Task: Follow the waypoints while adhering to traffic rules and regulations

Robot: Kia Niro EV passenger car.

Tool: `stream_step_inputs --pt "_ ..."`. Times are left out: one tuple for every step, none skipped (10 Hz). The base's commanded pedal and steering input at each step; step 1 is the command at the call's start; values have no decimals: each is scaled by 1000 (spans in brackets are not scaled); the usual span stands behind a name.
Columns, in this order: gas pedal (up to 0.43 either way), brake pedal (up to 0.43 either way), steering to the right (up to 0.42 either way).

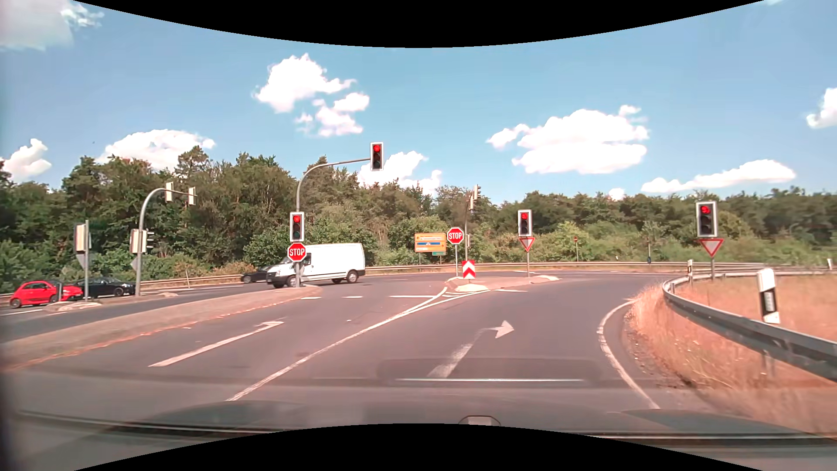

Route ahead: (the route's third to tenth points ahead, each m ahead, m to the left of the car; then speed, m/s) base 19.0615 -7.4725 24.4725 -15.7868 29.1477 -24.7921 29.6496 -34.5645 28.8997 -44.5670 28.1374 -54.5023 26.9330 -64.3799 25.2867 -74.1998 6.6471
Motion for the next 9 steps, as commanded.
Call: stream_step_inputs --pt "0 226 117" --pt "0 232 118" --pt "0 226 119" --pt "0 232 120" --pt "0 232 121" --pt "0 232 121" --pt "0 232 121" --pt "0 232 121" --pt "0 232 121"
